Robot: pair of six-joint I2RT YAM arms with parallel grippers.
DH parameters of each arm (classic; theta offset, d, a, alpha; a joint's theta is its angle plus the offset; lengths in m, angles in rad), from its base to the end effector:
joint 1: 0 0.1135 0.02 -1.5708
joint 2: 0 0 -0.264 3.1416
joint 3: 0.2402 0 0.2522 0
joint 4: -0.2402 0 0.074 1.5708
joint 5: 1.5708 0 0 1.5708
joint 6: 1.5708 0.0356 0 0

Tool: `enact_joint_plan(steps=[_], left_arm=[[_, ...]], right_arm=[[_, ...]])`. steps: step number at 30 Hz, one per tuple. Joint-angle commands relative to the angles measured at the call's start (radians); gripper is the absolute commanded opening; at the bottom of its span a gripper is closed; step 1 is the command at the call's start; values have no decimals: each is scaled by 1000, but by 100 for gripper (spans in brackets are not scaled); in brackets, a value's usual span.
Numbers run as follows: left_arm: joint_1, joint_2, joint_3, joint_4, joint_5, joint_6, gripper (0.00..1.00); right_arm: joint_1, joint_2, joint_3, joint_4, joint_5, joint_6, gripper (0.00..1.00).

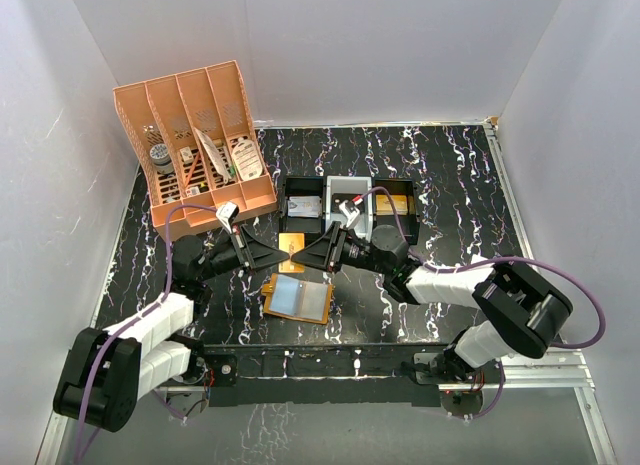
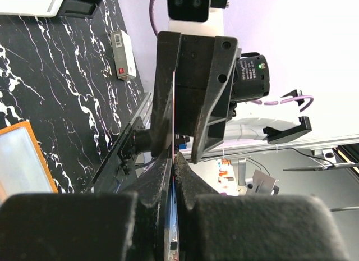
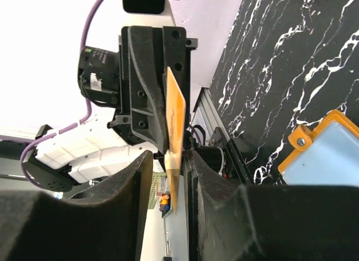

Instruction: Take the credit cards out of the card holder

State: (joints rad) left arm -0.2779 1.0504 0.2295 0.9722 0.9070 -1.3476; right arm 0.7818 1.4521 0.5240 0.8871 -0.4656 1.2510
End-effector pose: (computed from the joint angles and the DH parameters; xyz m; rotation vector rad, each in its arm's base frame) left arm 0.1793 -0.0803 0.2187 -0.0343 1.8226 -1.8715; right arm 0.1940 0.2152 0.2112 0.0217 1.9982 1.8333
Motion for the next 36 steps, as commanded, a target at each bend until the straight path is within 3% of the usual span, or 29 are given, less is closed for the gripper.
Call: enact_joint_plan(steps=[1,8,10,14,20,26,27,31,36], left_arm=[[3,-41,-12,14,29,15,0],[3,-23,17,-19,64,42,0],[3,-15,17,-13,67,40,0],[2,-3,13,-12,35,20,0],[3,50,-3,97,18,-55,0],[3,24,-5,-5,31,-21,23],[3,9,-5,-25,27,-13,22],[3,-30,-2,-80,23,17,0],[3,-49,-25,-38,-3,-10,0]], right_arm=[[-11,-11,23,109,-14,19,27],[-35,-27,8,30,48,54,26],[-38,-27,13,33,38,56,23],[-39,-24,31,13,17,47,4],[-38,-38,29,4,16,45,0],[-38,-63,27,-14,17,32,0],[-39,-66,26,-18,17,31,0],[-38,-71,24,-18,4,26,0],[-39,-47,42,-19,-71,15,18]])
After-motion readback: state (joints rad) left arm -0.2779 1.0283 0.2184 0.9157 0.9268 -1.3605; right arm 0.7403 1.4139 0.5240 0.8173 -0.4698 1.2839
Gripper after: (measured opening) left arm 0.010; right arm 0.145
